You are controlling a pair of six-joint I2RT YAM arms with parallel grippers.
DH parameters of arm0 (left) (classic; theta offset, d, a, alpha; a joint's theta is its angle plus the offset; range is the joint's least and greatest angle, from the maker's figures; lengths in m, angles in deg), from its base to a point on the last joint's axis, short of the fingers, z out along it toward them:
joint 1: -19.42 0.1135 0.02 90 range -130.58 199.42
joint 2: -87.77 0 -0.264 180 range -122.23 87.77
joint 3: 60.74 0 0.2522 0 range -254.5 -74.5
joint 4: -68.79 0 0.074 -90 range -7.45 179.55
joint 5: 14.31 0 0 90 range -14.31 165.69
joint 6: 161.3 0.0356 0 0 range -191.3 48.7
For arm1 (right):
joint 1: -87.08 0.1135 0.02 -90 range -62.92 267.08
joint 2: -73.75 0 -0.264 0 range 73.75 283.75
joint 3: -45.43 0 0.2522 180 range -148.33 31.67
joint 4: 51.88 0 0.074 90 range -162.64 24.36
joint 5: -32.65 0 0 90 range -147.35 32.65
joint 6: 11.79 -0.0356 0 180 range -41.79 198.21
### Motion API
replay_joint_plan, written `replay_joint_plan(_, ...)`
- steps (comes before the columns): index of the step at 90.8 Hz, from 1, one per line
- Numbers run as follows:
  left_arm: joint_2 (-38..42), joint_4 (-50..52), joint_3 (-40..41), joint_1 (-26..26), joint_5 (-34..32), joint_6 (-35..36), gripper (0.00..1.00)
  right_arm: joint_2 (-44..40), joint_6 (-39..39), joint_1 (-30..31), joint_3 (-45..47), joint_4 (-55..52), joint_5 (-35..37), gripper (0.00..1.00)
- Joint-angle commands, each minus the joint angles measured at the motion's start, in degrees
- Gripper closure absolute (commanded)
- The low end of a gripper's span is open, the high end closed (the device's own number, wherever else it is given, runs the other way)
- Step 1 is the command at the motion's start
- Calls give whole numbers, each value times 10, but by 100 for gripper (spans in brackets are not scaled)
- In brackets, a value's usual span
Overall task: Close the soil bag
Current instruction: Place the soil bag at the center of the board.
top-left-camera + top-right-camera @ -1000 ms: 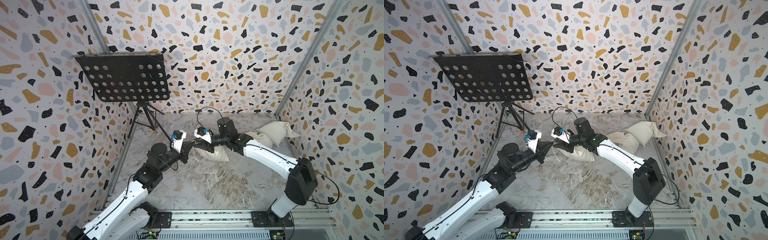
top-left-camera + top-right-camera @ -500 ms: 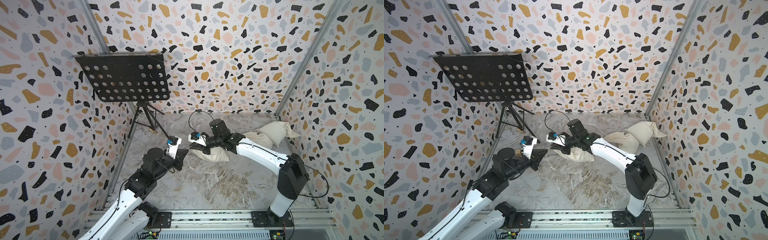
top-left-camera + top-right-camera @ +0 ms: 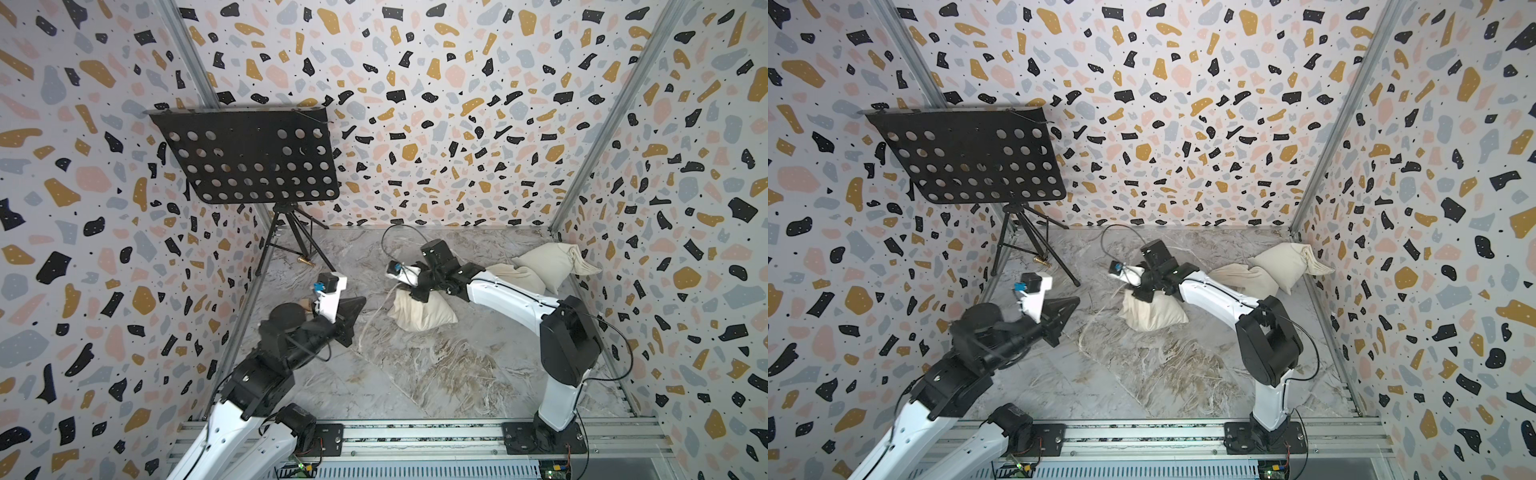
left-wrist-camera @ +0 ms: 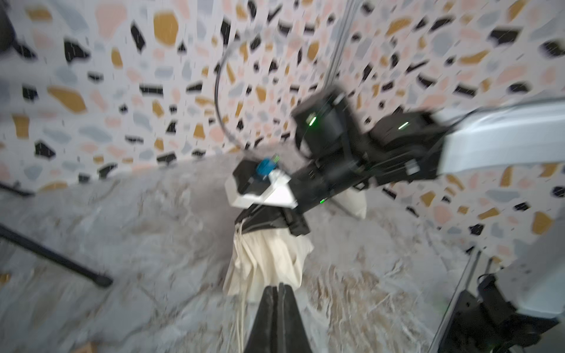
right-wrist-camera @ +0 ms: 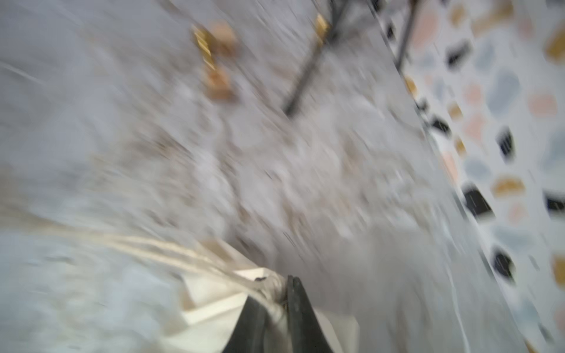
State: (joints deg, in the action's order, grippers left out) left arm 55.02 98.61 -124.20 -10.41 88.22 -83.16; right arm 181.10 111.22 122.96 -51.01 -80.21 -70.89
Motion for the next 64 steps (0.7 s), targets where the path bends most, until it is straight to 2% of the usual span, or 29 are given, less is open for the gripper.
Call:
replay_joint_plan(1,18,-92,-49,-1,29,2,100,10,-10,-76,-13,-83,198,87)
replay_joint_plan(9,5,-105,-58,-2,43,-4,100,-6,-10,-95,-39,-89,221,92)
replay_joint_plan(16,-12,-111,-60,-1,49,-5,100,-27,-6,-100,-56,-105,199,98)
replay_joint_plan(25,-32,-126,-34,-2,30,-8,100,-63,-28,-99,-48,-102,113,100)
replay_joint_plan(36,-49,-167,30,-2,-6,-10,100,-113,-62,-95,5,-22,26,100)
replay_joint_plan(43,-68,-178,59,-2,-25,-8,89,-125,-81,-95,8,12,10,100)
replay_joint_plan(50,-89,-183,76,-1,-43,-6,72,-124,-92,-94,-21,17,11,100)
replay_joint_plan(64,-117,-228,121,-1,-95,-14,50,-117,-100,-88,-82,36,-8,100)
